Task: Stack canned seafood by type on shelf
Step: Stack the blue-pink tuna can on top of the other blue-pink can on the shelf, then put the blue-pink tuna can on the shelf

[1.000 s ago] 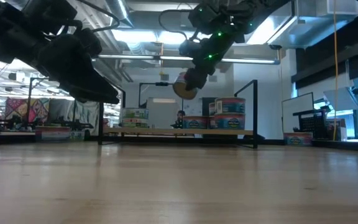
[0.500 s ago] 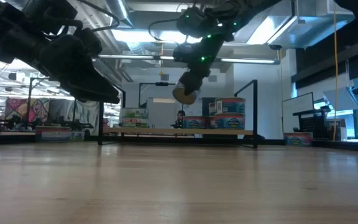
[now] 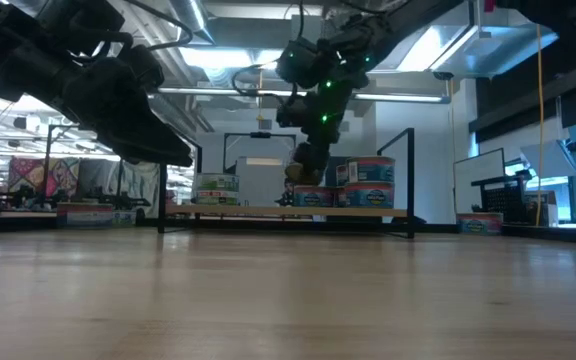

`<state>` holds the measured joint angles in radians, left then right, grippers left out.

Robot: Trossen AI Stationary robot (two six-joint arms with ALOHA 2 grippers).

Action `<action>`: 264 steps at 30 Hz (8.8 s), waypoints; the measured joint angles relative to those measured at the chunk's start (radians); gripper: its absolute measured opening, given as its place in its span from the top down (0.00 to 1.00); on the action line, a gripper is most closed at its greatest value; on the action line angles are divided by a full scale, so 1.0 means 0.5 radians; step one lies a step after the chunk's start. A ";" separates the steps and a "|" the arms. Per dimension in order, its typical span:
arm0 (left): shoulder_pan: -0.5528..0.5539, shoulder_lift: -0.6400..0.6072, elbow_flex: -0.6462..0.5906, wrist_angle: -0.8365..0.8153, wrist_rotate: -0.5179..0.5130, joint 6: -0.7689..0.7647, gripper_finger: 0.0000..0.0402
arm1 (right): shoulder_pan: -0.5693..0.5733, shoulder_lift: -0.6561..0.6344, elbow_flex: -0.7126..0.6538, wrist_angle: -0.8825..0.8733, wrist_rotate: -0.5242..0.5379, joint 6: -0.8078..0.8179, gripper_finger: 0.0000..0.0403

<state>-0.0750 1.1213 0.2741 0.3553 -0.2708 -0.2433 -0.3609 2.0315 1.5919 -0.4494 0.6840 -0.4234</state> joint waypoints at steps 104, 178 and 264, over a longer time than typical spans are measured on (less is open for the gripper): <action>-1.602 0.295 1.150 -2.362 0.142 -1.457 0.37 | 1.286 -0.299 -1.318 1.775 -1.022 1.323 0.27; -0.545 0.850 1.228 -1.143 -0.083 0.197 0.37 | 1.284 -0.679 -1.184 1.322 -1.080 1.061 0.27; -0.037 1.084 0.605 0.195 0.505 -0.227 0.37 | 1.426 0.159 -0.782 0.998 0.014 -0.269 0.48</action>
<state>-0.0937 1.6636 0.5766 0.4530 -0.0181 -0.3566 0.3523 2.1109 1.2007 0.0498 0.6910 -0.5580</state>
